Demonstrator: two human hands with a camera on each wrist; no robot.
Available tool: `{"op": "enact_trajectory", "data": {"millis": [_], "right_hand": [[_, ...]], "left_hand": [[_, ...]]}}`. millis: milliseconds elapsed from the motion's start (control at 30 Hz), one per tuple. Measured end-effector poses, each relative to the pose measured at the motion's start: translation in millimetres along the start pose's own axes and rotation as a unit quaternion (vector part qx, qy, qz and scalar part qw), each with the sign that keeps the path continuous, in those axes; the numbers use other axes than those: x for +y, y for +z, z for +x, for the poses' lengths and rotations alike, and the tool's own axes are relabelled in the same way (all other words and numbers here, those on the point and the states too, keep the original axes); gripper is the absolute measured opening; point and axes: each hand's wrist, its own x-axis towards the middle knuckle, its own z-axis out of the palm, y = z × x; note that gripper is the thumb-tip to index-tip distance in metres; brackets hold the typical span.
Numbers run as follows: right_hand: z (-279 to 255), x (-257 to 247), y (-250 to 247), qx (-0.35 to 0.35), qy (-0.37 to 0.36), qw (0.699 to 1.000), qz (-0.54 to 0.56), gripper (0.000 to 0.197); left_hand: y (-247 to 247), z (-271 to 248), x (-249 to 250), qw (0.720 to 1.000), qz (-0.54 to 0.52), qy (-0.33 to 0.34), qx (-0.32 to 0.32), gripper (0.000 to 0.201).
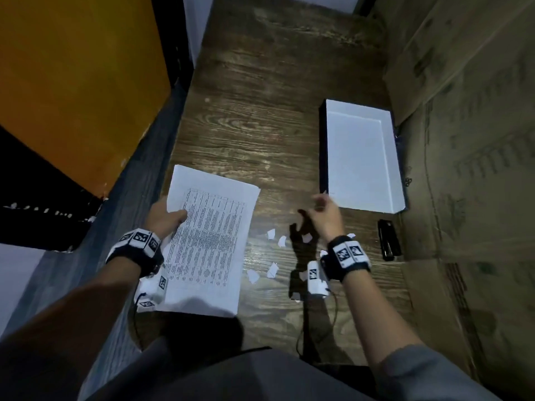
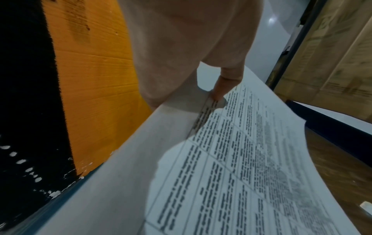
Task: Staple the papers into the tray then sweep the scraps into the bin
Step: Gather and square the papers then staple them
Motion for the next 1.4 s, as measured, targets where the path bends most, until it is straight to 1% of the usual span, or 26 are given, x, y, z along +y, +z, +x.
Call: {"op": "enact_trajectory", "data": {"millis": [33,67,100,133,167,233,300,367,400,467,533,600,667,700,767,833,900,933,967,1033,1067,1133,1200,1300,1400], "right_hand": [[8.2,13.4,-30.5,0.059,0.01,0.997,-0.054,0.033],[17.2,27.8,-57.8,0.111,0.039,0.987,-0.114,0.034],[25.0,40.9,-83.9,0.148,0.073,0.972,-0.169,0.039],[33.6,54.8,-105.4,0.166,0.111,0.956,-0.216,0.045],[44.1,69.2,-121.5,0.171,0.14,0.941,-0.254,0.051],[61.1,95.6,-143.0,0.154,0.191,0.922,-0.298,0.06],[73.8,121.5,-149.9,0.116,0.224,0.919,-0.302,0.061],[81.6,142.5,-150.9,0.072,0.227,0.923,-0.302,0.056],[83.9,148.7,-149.5,0.068,0.225,0.923,-0.304,0.054],[86.1,152.8,-143.8,0.083,0.21,0.926,-0.303,0.051],[78.8,144.3,-137.1,0.115,0.189,0.931,-0.291,0.053],[58.0,127.9,-130.1,0.146,0.171,0.947,-0.23,0.056],[33.7,106.2,-120.2,0.159,0.126,0.97,-0.132,0.055],[24.9,94.0,-110.1,0.149,0.092,0.981,-0.078,0.054],[7.8,64.2,-82.5,0.094,0.031,0.995,0.026,0.054],[-6.0,30.8,-49.1,0.034,-0.015,0.99,0.133,0.054],[-16.3,-10.6,-11.0,-0.017,-0.045,0.974,0.22,0.047],[-21.2,-33.2,8.7,-0.046,-0.045,0.959,0.276,0.04],[-27.7,-56.6,27.5,-0.074,-0.038,0.935,0.346,0.033],[-38.5,-95.2,61.4,-0.11,-0.022,0.876,0.469,0.017],[-43.4,-112.8,74.8,-0.119,-0.02,0.853,0.507,0.015],[-47.9,-138.1,95.9,-0.122,-0.019,0.824,0.553,0.016],[-50.8,-153.4,110.1,-0.121,-0.02,0.813,0.569,0.013],[-53.4,-161.7,124.2,-0.12,-0.016,0.81,0.573,0.013],[-55.2,-163.3,132.4,-0.133,-0.014,0.812,0.569,0.013]], "left_hand": [[1.2,1.7,0.4,1.0,0.006,0.001,0.002,0.03],[2.8,3.2,0.2,1.0,0.005,0.002,0.004,0.03],[4.5,4.0,-0.1,1.0,0.003,0.0,0.008,0.032],[6.5,4.3,-0.1,1.0,0.001,-0.002,0.012,0.035],[7.8,4.9,0.0,1.0,0.001,-0.005,0.017,0.038],[9.0,5.3,-1.1,1.0,0.011,-0.01,0.025,0.039],[9.1,3.4,-1.6,0.999,0.031,-0.019,0.034,0.038],[11.2,-1.9,1.6,0.999,0.036,-0.014,0.039,0.04],[12.6,-4.5,3.9,0.999,0.031,-0.002,0.037,0.044],[12.4,-8.2,5.5,0.999,0.018,0.019,0.032,0.052],[8.9,-10.3,4.8,0.999,0.008,0.03,0.03,0.054],[5.3,-12.3,3.9,0.999,0.007,0.038,0.026,0.054],[2.9,-14.4,3.3,0.998,0.004,0.052,0.021,0.053],[1.8,-15.6,3.5,0.998,0.0,0.061,0.017,0.054],[0.7,-16.7,2.1,0.997,-0.002,0.077,0.004,0.056],[-0.3,-18.6,3.0,0.996,0.004,0.093,-0.01,0.059],[-1.0,-22.3,5.3,0.994,0.014,0.109,-0.022,0.06],[-1.3,-24.1,7.1,0.993,0.014,0.118,-0.028,0.06],[-1.2,-26.2,8.2,0.991,0.014,0.126,-0.036,0.06],[-1.2,-30.6,10.6,0.989,0.008,0.137,-0.05,0.057],[-1.2,-32.0,10.9,0.989,0.007,0.141,-0.053,0.057],[-0.8,-34.4,10.6,0.987,0.011,0.15,-0.059,0.057],[-0.6,-35.8,8.4,0.986,0.021,0.156,-0.059,0.056],[0.7,-38.6,8.5,0.982,0.046,0.176,-0.058,0.059],[2.8,-36.7,7.5,0.976,0.082,0.196,-0.054,0.061]]}}
